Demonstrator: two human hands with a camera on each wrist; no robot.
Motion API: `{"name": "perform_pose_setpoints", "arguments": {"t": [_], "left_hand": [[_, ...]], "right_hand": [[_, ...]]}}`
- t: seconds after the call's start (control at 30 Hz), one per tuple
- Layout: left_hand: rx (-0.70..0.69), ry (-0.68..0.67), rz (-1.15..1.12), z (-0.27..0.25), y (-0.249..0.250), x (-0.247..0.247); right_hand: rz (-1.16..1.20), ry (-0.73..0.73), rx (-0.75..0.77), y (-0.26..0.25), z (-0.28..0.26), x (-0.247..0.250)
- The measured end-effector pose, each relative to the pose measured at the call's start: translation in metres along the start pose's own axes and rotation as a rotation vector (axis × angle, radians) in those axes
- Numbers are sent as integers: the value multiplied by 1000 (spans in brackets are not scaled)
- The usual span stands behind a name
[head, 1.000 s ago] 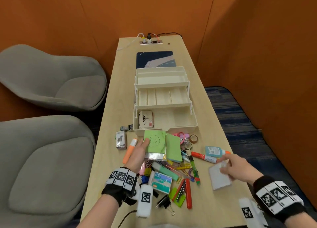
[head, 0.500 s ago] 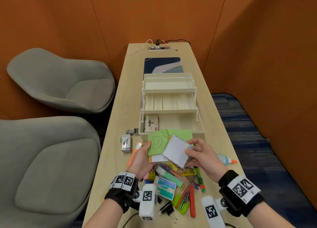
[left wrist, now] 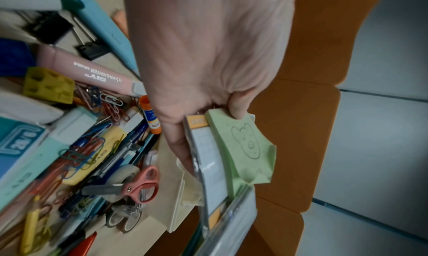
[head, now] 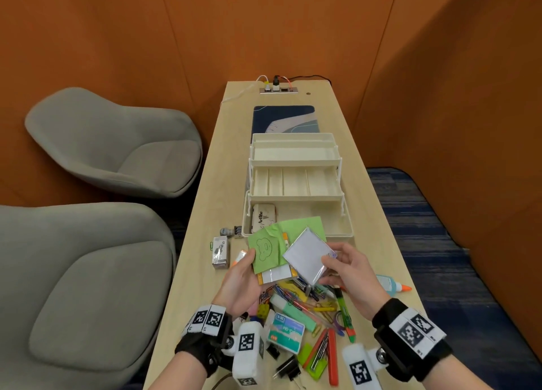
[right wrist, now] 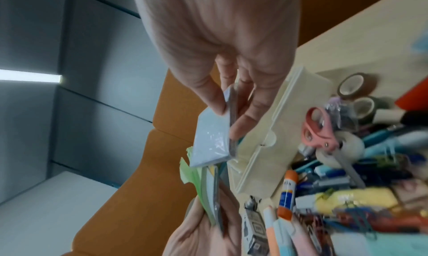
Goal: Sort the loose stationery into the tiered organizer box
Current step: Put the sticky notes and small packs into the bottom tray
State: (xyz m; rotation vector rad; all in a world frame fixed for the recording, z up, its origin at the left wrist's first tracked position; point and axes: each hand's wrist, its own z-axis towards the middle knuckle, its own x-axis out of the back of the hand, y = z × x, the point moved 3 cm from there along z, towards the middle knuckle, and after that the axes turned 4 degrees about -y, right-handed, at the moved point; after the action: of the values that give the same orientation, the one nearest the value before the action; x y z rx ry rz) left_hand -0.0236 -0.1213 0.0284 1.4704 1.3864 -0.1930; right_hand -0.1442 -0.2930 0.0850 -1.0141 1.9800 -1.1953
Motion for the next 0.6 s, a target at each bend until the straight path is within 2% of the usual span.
{"name": "perform_pose_setpoints", "arguments": {"t": [0.1,0.27,0.33,0.43,0.5,0.53,0.6], "left_hand": [[-17,-30,-38,-3,1,1],[-39,-80,27,-6,3,-1],[-29,-76,111,-6,4,-3],[-32,24,283,-3,4,-4],[-41,47,396,-2,5,-8],[-40,54,447,-2,5,-12],[-36,54,513,-4,4,-20]], "right_hand": [[155,17,-55,7,-2,-4],[317,5,-77,4,-3,-10],[222,54,-10,-1,-3,-10],[205,165,146,-13,-3,-2],[253,86,157,-20,-2,-2],[191,19,142,-23,-2,-5],[-75,-88,132,-22,1,-12]]}}
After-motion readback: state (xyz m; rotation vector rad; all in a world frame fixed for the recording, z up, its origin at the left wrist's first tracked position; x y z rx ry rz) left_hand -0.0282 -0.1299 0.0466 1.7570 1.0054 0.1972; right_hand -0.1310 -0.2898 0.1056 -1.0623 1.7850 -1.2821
